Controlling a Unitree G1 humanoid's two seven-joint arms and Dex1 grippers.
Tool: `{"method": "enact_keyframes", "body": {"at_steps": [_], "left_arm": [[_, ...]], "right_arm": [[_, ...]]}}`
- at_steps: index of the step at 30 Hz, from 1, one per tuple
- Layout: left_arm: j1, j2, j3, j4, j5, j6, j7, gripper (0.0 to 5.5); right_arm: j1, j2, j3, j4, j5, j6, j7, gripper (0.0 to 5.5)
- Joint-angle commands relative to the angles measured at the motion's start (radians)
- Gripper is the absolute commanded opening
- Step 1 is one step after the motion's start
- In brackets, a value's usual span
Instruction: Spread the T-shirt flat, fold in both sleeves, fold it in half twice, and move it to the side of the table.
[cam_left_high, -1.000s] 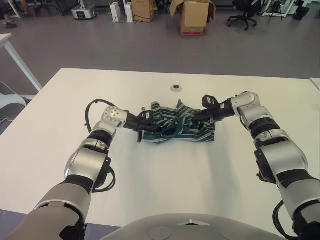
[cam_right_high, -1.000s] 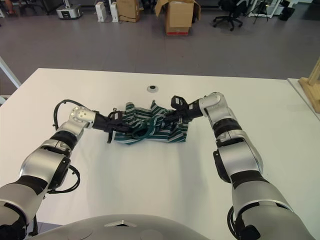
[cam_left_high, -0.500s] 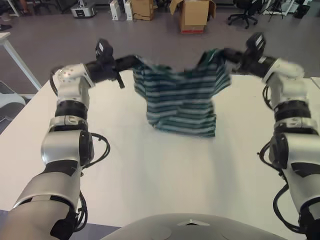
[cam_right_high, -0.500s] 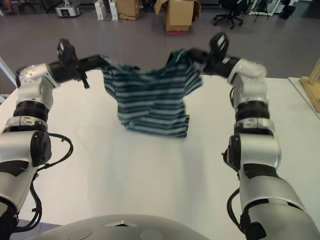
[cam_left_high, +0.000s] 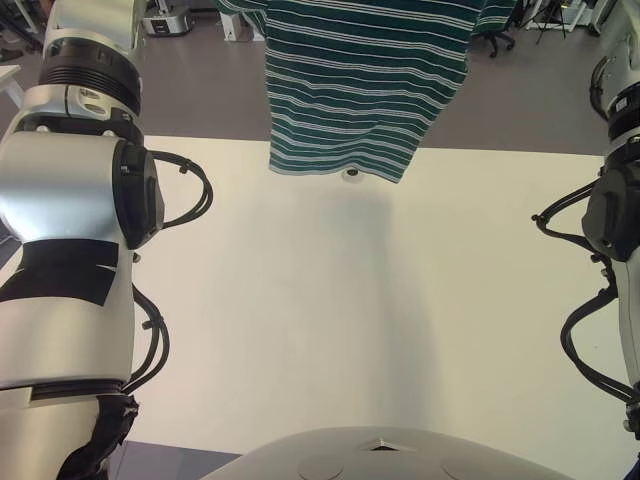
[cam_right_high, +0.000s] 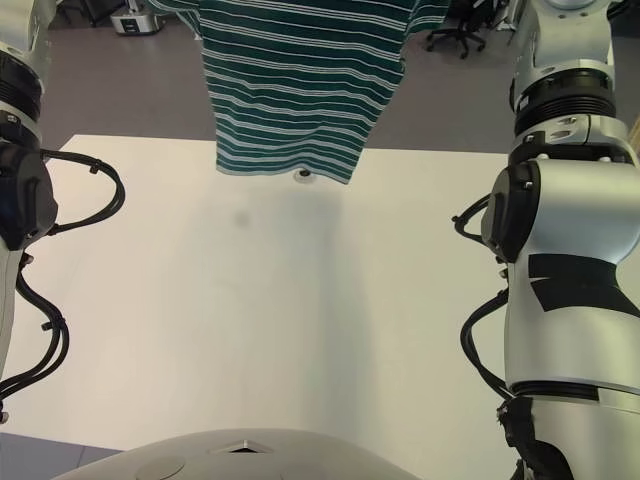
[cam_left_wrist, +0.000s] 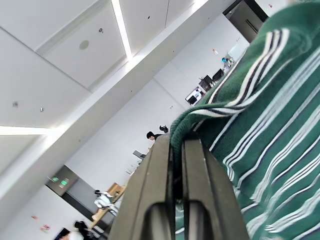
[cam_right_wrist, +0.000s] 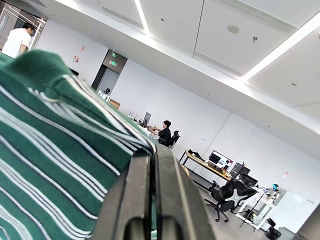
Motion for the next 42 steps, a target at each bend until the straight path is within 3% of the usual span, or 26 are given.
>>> {"method": "enact_keyframes", "body": {"at_steps": [1, 2, 4, 6, 8, 12, 16, 19, 22, 26, 28, 29, 31, 34, 35, 38, 42], "left_arm": [[0.069, 0.062, -0.031, -0.025, -0.028, -0.041, -0.561, 0.00], [0.123, 0.078, -0.038, -0.048, -0.058, -0.012, -0.776, 0.00], [0.423, 0.236, -0.271, -0.483, -0.360, 0.237, -0.975, 0.00], [0.779, 0.471, -0.451, -1.116, -0.724, 0.550, -0.993, 0.00], [0.999, 0.538, -0.464, -1.479, -0.845, 0.689, -0.993, 0.00], [1.149, 0.468, -0.370, -1.627, -0.809, 0.771, -0.988, 0.00], [1.536, 0.434, -0.365, -1.762, -0.602, 0.564, -0.816, 0.00], [1.635, 0.443, -0.329, -1.830, -0.585, 0.585, -0.790, 0.00], [1.745, 0.439, -0.323, -1.815, -0.409, 0.460, -0.691, 0.00], [1.957, 0.545, -0.279, -1.944, -0.412, 0.487, -0.658, 0.75], [2.032, 0.637, -0.198, -2.037, -0.527, 0.574, -0.691, 1.17], [1.998, 0.647, -0.133, -2.062, -0.648, 0.640, -0.700, 1.17], [1.772, 0.587, -0.029, -2.014, -0.946, 0.810, -0.660, 1.17], [1.403, 0.414, 0.001, -1.752, -1.116, 0.968, -0.565, 1.17], [1.318, 0.354, -0.013, -1.650, -1.077, 0.967, -0.533, 1.17], [1.151, 0.188, -0.192, -1.221, -0.688, 0.677, -0.478, 1.17], [1.055, 0.001, -0.328, -0.716, -0.434, 0.326, -0.473, 1.17]], "right_arm": [[0.045, -0.061, 0.040, -0.076, 0.049, 0.076, 0.489, 0.02], [0.112, -0.083, 0.061, -0.164, 0.096, 0.162, 0.698, 0.02], [0.448, -0.272, 0.227, -0.689, 0.372, 0.501, 0.959, 0.02], [0.818, -0.550, 0.379, -1.208, 0.685, 0.700, 1.003, 0.02], [1.060, -0.675, 0.412, -1.460, 0.803, 0.769, 1.003, 0.02], [1.223, -0.668, 0.356, -1.574, 0.784, 0.836, 1.003, 0.02], [1.536, -0.640, 0.251, -1.796, 0.786, 0.910, 0.897, 0.02], [1.620, -0.653, 0.199, -1.888, 0.818, 0.969, 0.869, 0.02], [1.688, -0.635, 0.196, -1.964, 0.792, 1.066, 0.725, 0.02], [1.877, -0.732, 0.156, -2.042, 0.707, 0.990, 0.712, 0.72], [1.963, -0.784, 0.087, -2.038, 0.667, 0.945, 0.736, 0.95], [1.946, -0.784, 0.032, -2.008, 0.704, 0.956, 0.758, 0.95], [1.715, -0.706, -0.012, -1.867, 0.859, 1.052, 0.748, 0.95], [1.369, -0.519, 0.022, -1.625, 0.933, 1.161, 0.633, 0.95], [1.303, -0.461, 0.039, -1.556, 0.904, 1.161, 0.580, 0.95], [1.200, -0.302, 0.091, -1.365, 0.761, 1.082, 0.414, 0.95], [1.158, -0.215, 0.074, -1.274, 0.719, 1.032, 0.355, 0.95]]}}
